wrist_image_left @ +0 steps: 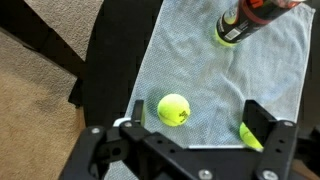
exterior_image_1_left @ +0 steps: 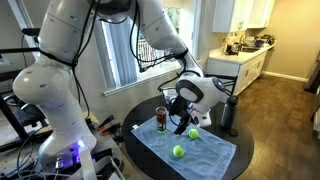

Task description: Put the ball in the container

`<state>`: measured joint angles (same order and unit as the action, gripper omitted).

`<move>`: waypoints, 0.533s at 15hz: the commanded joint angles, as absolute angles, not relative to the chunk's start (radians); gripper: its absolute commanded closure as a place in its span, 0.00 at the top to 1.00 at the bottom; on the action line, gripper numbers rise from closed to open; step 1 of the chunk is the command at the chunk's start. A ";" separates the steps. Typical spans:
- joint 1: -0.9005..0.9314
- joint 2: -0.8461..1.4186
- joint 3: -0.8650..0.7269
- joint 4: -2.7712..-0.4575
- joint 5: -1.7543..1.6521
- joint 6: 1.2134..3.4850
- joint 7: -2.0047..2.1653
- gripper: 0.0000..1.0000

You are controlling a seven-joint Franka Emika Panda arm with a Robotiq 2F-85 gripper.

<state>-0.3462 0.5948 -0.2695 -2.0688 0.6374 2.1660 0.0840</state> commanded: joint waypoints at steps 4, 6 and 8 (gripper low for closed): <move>-0.302 0.848 -0.209 -1.877 0.661 2.323 0.375 1.00; -0.279 0.918 -0.212 -1.808 0.646 2.331 0.466 1.00; -0.253 0.987 -0.225 -1.750 0.630 2.336 0.549 1.00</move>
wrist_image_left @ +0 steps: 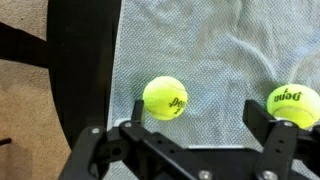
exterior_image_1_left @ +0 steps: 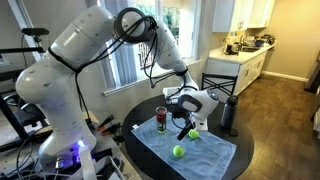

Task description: Put the ball in the container

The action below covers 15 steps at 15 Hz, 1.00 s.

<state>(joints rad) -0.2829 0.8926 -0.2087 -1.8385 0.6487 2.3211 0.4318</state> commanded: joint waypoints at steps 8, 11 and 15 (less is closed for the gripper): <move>-0.197 1.163 -0.261 -1.633 0.493 2.331 0.744 1.00; -0.194 1.191 -0.259 -1.616 0.449 2.327 0.769 1.00; -0.196 1.209 -0.247 -1.610 0.434 2.356 0.762 1.00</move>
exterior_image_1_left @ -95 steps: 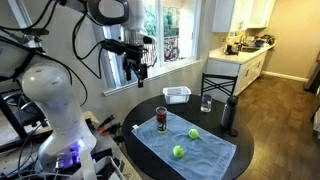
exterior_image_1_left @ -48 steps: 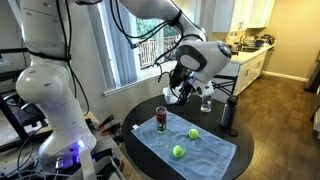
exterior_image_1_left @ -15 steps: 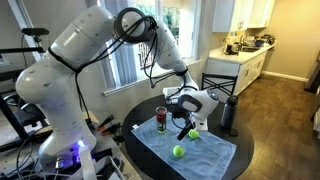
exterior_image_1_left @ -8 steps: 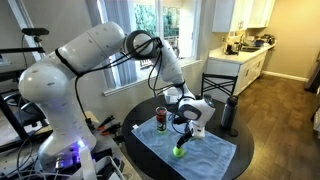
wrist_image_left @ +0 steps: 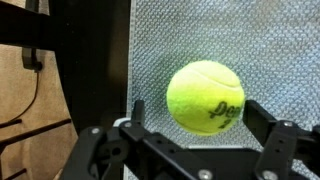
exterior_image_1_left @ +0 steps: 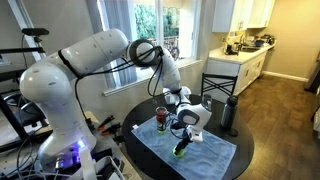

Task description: Put the ball in the container

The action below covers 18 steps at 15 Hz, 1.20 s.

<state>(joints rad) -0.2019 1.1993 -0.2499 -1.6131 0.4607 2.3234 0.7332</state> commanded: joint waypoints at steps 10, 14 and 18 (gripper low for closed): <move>-0.211 1.216 -0.213 -1.616 0.453 2.412 0.744 0.44; -0.240 1.144 -0.191 -1.649 0.485 2.428 0.723 0.44; -0.280 1.058 -0.136 -1.672 0.542 2.409 0.711 0.44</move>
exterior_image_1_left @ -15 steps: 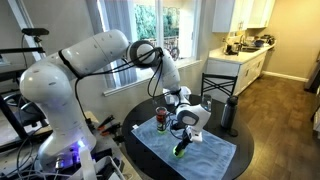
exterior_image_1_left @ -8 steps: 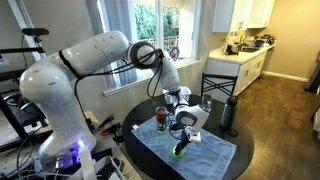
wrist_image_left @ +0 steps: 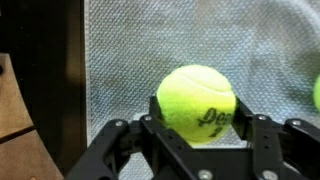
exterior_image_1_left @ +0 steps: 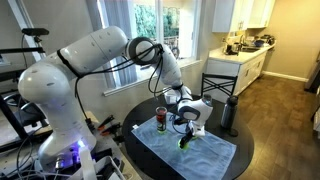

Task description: Put the ball in the container

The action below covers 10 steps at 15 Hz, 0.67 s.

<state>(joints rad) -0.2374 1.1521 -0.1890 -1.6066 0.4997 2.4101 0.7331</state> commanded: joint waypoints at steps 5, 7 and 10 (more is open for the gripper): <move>-0.279 1.020 -0.073 -1.685 0.602 2.418 0.715 0.44; -0.274 1.011 -0.048 -1.699 0.640 2.434 0.711 0.44; -0.269 0.967 -0.011 -1.743 0.708 2.473 0.672 0.44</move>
<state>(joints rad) -0.2664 1.0518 -0.0437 -1.6456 0.6361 2.4178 0.7294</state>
